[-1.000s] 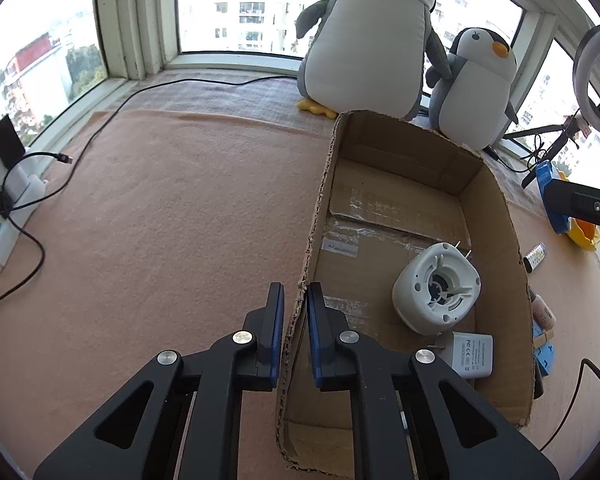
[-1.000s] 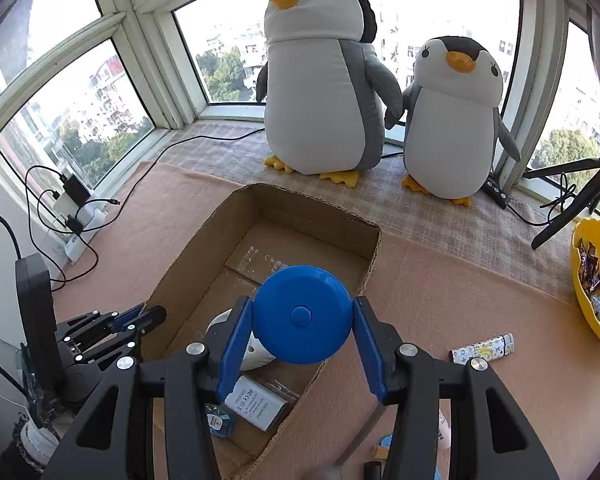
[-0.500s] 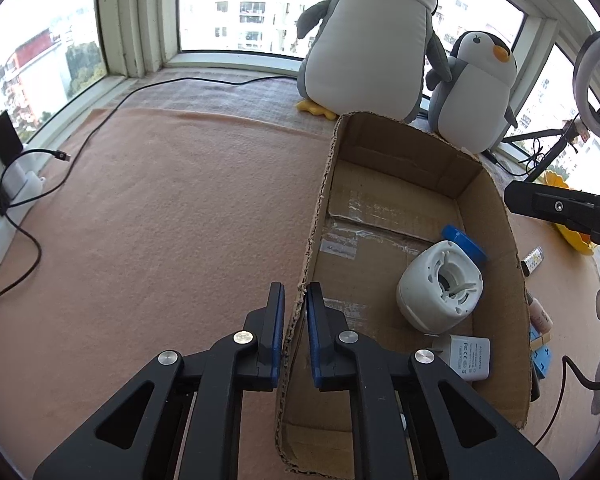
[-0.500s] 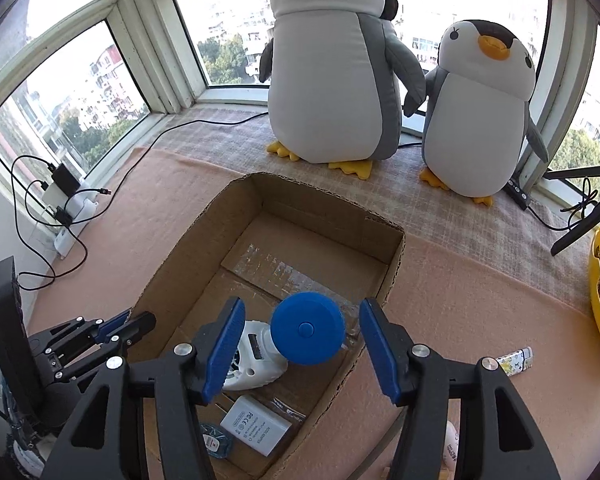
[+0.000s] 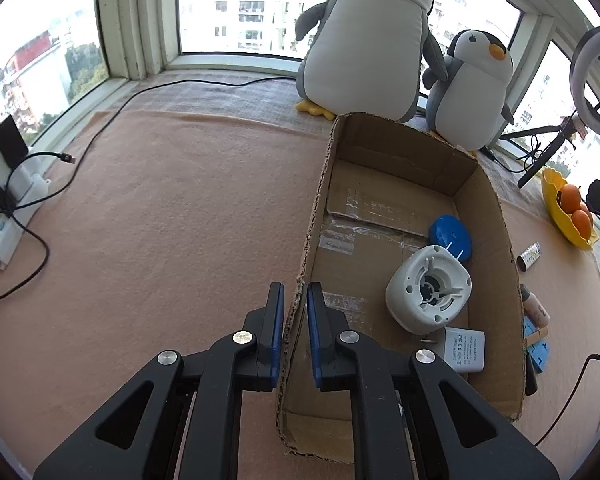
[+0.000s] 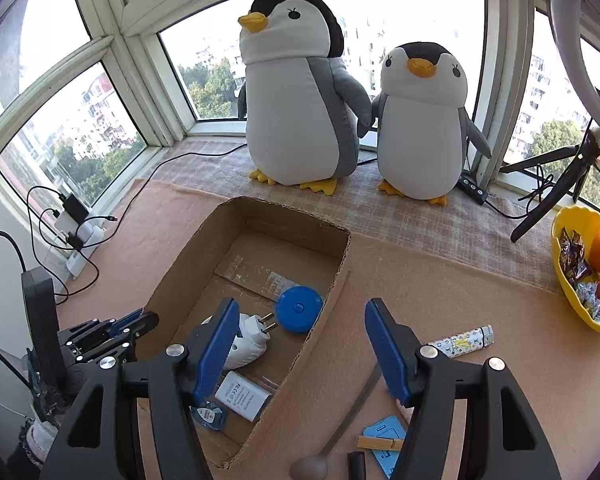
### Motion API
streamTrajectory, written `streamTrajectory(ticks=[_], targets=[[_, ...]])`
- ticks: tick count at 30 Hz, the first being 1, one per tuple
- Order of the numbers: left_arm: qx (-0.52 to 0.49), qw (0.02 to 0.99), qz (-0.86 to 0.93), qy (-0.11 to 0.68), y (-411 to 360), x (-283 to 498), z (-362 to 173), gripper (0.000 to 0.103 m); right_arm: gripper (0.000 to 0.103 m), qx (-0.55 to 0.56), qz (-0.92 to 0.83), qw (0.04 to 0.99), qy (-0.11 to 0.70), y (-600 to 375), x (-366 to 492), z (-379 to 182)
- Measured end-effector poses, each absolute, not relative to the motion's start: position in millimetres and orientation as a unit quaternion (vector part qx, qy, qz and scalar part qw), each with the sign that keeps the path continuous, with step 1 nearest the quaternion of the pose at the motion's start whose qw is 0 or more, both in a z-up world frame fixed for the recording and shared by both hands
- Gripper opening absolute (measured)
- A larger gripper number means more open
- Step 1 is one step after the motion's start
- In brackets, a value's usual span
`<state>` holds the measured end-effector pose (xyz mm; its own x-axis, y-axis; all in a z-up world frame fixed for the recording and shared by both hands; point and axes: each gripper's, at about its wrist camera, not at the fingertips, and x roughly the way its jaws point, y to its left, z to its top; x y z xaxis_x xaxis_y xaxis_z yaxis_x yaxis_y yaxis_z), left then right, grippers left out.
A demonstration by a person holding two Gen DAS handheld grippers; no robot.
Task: Organize rigid objects
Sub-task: 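Carry the blue tape measure with the right gripper into the box and release, then move the right gripper to the white-pink bottle and grasp it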
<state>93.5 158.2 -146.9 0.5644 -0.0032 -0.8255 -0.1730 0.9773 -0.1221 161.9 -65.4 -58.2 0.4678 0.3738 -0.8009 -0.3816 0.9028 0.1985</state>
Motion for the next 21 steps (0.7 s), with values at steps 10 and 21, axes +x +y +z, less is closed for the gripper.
streamTrajectory(ticks=[10,21], targets=[[-0.09,0.889,0.055,0.446,159,72,-116,0.016,0.061,0.031,0.179,0.88,0.438,-158,103,-8],[-0.083,0.907,0.054,0.41,150,27,-64,0.016,0.061,0.029,0.149,0.901,0.408,-230,42,17]])
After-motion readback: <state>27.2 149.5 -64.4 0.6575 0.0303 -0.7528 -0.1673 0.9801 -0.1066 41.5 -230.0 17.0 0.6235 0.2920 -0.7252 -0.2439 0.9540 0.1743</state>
